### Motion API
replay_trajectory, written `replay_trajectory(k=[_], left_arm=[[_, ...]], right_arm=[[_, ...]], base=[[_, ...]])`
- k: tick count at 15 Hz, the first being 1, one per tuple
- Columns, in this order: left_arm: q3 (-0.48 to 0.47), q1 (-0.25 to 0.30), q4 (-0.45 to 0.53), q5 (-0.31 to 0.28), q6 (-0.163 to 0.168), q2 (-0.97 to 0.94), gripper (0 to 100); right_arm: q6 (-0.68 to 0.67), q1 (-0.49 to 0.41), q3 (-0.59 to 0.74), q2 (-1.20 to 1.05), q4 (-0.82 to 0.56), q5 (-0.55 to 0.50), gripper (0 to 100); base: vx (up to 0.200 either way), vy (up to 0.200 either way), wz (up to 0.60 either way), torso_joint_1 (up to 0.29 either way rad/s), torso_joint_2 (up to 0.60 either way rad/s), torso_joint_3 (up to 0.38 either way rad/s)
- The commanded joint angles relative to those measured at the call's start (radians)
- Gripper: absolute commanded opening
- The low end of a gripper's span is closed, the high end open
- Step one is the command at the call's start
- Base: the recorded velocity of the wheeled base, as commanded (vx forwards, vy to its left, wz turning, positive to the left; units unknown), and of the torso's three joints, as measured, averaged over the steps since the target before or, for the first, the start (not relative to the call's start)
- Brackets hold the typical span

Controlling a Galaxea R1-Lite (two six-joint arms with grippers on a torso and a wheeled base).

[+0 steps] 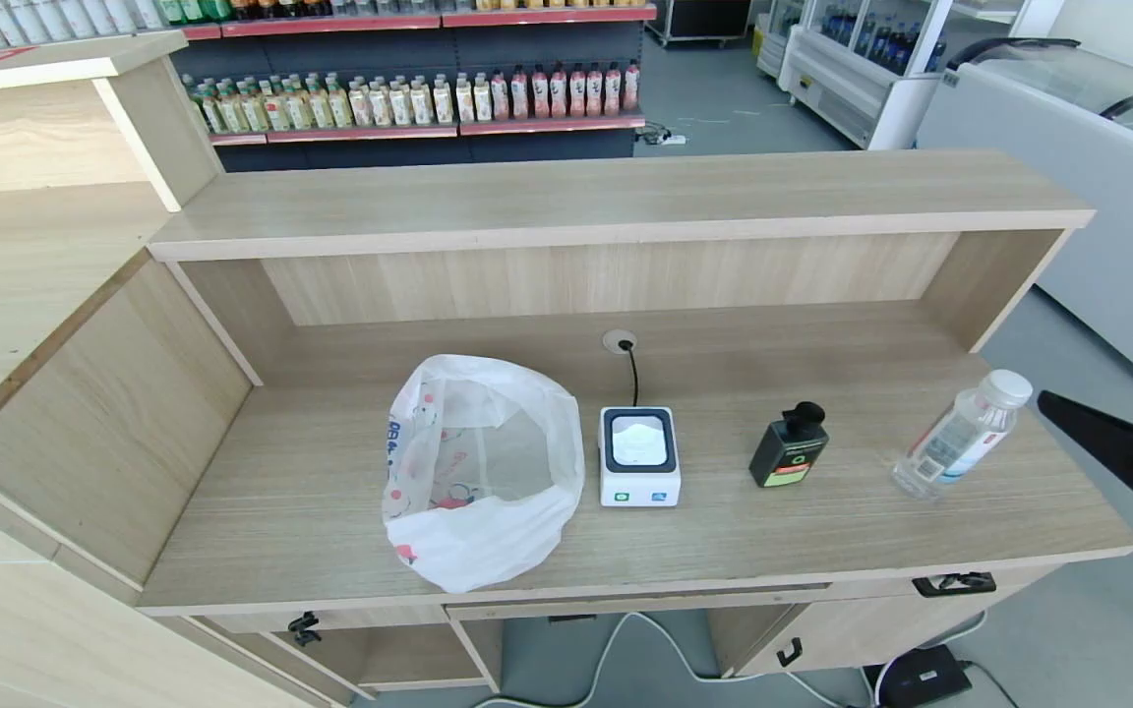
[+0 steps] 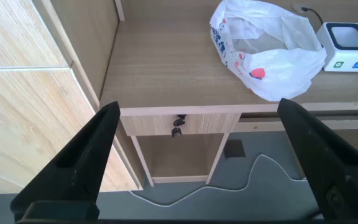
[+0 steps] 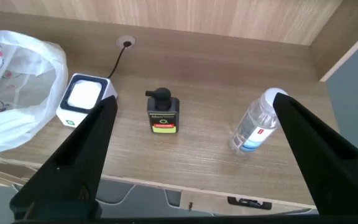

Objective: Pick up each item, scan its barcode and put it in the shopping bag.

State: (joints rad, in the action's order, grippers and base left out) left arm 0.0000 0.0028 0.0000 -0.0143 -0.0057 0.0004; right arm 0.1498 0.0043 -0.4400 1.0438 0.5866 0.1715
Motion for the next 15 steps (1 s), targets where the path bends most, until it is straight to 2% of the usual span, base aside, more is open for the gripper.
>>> replay_trajectory(k=[1, 5, 8, 12, 15], left_arm=[[0.0, 0.0, 0.0, -0.001, 0.0, 0.0, 100], [0.0, 0.0, 0.0, 0.0, -0.002, 0.0, 100], [0.0, 0.0, 0.0, 0.0, 0.0, 0.0, 100], [0.0, 0.0, 0.0, 0.0, -0.002, 0.0, 100], [0.0, 0.0, 0.0, 0.0, 0.0, 0.0, 100]], right_arm=[[0.025, -0.023, -0.011, 0.226, 0.047, 0.017, 100], [0.076, -0.112, -0.028, 0.371, 0.055, 0.019, 100], [0.079, -0.121, -0.028, 0.406, 0.052, 0.02, 100], [0.165, -0.121, -0.028, 0.466, 0.059, 0.013, 100], [0.171, -0.121, -0.028, 0.532, 0.111, 0.017, 100]], base=[[0.0, 0.0, 0.0, 0.0, 0.0, 0.0], [0.0, 0.0, 0.0, 0.0, 0.0, 0.0], [0.0, 0.0, 0.0, 0.0, 0.0, 0.0], [0.0, 0.0, 0.0, 0.0, 0.0, 0.0], [0.0, 0.0, 0.0, 0.0, 0.0, 0.0]])
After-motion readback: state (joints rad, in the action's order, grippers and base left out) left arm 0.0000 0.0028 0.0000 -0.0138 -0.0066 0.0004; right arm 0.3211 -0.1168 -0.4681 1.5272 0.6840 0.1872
